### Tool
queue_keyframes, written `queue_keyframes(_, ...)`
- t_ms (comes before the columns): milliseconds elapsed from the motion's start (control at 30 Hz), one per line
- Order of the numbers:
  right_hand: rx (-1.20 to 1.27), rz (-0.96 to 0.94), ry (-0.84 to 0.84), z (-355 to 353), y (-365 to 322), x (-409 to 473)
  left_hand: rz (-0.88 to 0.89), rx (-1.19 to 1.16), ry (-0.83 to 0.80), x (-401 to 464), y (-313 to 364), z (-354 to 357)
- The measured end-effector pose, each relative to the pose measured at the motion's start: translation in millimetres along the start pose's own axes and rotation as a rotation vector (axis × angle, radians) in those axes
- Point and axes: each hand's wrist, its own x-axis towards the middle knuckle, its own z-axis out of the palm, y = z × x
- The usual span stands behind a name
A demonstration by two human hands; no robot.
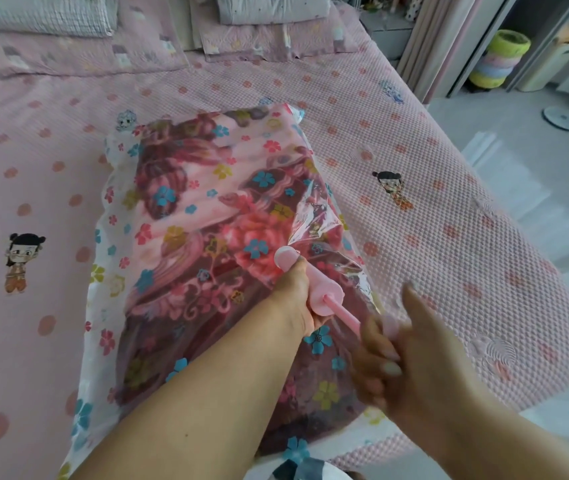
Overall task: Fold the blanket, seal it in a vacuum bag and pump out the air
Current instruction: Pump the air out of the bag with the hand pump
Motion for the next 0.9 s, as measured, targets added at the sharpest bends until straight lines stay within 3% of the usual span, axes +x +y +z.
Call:
queue_keyframes(67, 0.038, -0.024, -0.024, -3, 2, -7, 0.032, 0.04, 0.005, 2, -1, 1)
queue_keyframes(233, -0.024, -0.051, 0.194, 24, -15, 40, 0.035, 0.036, 0.025, 4, -1, 7)
queue_keyframes(500, 0.057, -0.021, -0.005, 4, -9, -6, 0.064, -0.026, 0.011, 1, 4, 3)
queue_keyframes(667, -0.048, -0.057, 0.189, 23, -19, 34, 0.029, -0.044, 0.058, 1, 4, 8)
queue_keyframes(733, -0.119, -0.075, 0.118, 25, -21, 37, 0.027, -0.008, 0.09, 2, 4, 7)
queue_keyframes(900, -0.032, 0.027, -0.036, 3, -18, -5, 0.045, -0.066, 0.057, 0, 4, 3)
